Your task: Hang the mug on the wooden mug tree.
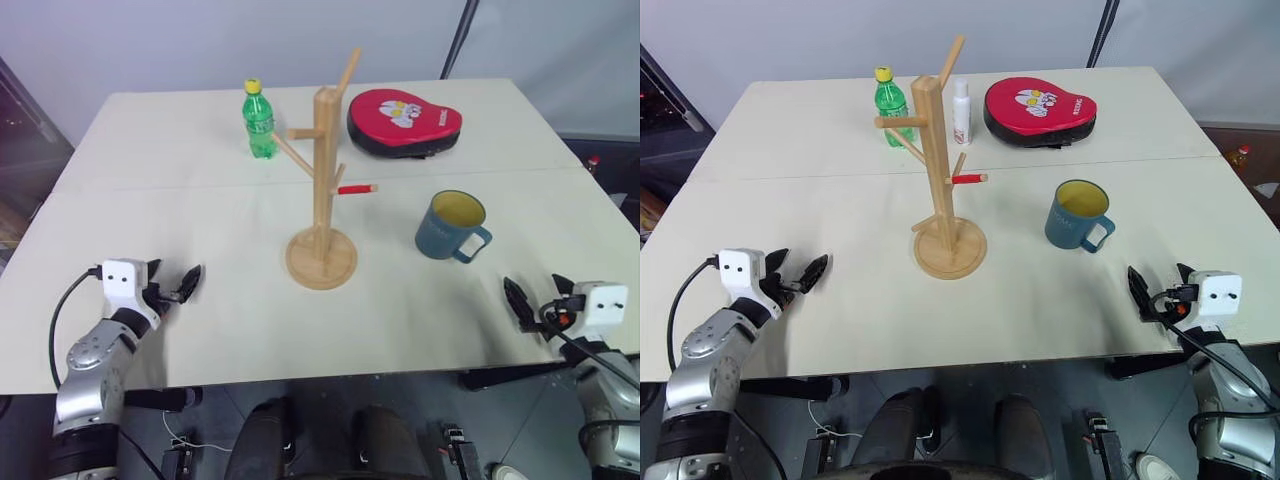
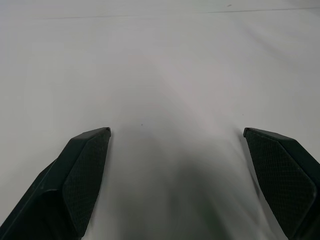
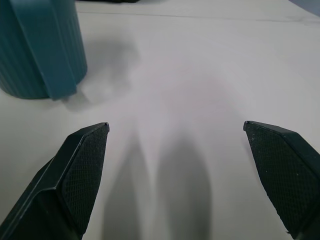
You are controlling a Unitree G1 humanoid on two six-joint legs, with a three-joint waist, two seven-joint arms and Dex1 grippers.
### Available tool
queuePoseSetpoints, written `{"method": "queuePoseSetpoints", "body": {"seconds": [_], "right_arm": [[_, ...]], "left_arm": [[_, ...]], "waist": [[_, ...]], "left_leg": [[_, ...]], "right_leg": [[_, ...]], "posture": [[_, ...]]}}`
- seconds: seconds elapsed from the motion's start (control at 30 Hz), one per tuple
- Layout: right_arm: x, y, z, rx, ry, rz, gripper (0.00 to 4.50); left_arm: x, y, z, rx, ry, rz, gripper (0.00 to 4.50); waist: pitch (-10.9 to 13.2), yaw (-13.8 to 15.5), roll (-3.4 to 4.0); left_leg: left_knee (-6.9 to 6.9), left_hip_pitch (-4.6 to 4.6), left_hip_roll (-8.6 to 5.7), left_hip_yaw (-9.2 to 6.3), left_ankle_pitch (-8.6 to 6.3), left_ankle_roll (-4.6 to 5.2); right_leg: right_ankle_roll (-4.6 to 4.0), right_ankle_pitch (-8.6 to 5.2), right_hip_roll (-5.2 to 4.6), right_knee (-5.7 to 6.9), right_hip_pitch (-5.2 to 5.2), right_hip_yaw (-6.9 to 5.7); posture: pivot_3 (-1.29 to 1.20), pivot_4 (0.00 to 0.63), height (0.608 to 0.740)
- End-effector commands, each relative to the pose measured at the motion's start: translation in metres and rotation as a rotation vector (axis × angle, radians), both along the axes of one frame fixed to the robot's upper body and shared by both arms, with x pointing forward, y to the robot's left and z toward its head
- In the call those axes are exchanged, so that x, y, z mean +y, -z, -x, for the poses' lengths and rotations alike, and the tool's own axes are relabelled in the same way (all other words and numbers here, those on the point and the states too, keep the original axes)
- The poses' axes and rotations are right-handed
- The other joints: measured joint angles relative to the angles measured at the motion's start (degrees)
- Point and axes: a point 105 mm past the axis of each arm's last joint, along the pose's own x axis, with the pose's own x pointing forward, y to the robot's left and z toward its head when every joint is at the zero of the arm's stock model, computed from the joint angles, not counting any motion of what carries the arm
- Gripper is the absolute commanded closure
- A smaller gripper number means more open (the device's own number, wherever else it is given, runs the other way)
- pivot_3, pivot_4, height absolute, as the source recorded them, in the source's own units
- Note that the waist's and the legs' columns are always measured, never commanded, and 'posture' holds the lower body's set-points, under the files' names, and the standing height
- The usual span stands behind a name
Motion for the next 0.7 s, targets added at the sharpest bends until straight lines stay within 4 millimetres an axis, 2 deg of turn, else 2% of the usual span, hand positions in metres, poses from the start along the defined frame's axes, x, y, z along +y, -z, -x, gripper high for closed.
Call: {"method": "queuePoseSetpoints", "body": {"seconds": [0.03,0.23,0.43,0.53,0.7], "right_arm": [[0.001,-0.014,0.000,-0.045,-0.005,0.018,0.02],[0.004,-0.018,0.000,-0.058,-0.012,0.029,0.02],[0.026,-0.019,0.004,-0.075,-0.068,0.026,0.02],[0.041,-0.014,0.007,-0.063,-0.118,0.043,0.02],[0.052,-0.012,0.009,-0.077,-0.132,0.047,0.02]], "left_arm": [[-0.001,-0.009,0.000,-0.021,0.016,-0.032,0.00],[-0.011,-0.012,-0.003,-0.032,0.059,-0.008,0.00],[-0.063,-0.035,0.007,-0.107,0.363,0.007,0.00],[-0.101,-0.040,0.025,-0.095,0.604,-0.002,0.00],[-0.146,-0.045,0.051,-0.060,0.902,-0.025,0.00]], "waist": [[0.0,0.0,0.00],[0.0,0.0,0.00],[0.0,0.0,0.00],[0.0,-0.1,0.02],[0.0,-0.2,0.07]], "left_leg": [[0.00,0.00,0.00,0.00,0.00,-0.01],[-0.01,0.00,0.00,0.00,-0.02,-0.03],[-0.02,-0.04,0.00,0.00,-0.03,-0.05],[-0.06,-0.03,0.00,0.00,-0.05,-0.08],[-0.07,-0.02,0.00,0.00,-0.08,-0.13]], "right_leg": [[0.00,0.00,0.00,0.00,0.00,0.00],[-0.01,0.00,0.00,0.00,0.00,0.00],[-0.02,0.00,-0.01,-0.05,-0.01,0.00],[-0.04,-0.01,-0.02,-0.06,-0.01,0.01],[-0.19,-0.06,-0.03,-0.06,-0.03,0.03]], "posture": [[0.00,0.150,0.740],[0.00,0.150,0.740],[0.00,0.150,0.740],[0.00,0.150,0.740],[0.00,0.150,0.740]]}}
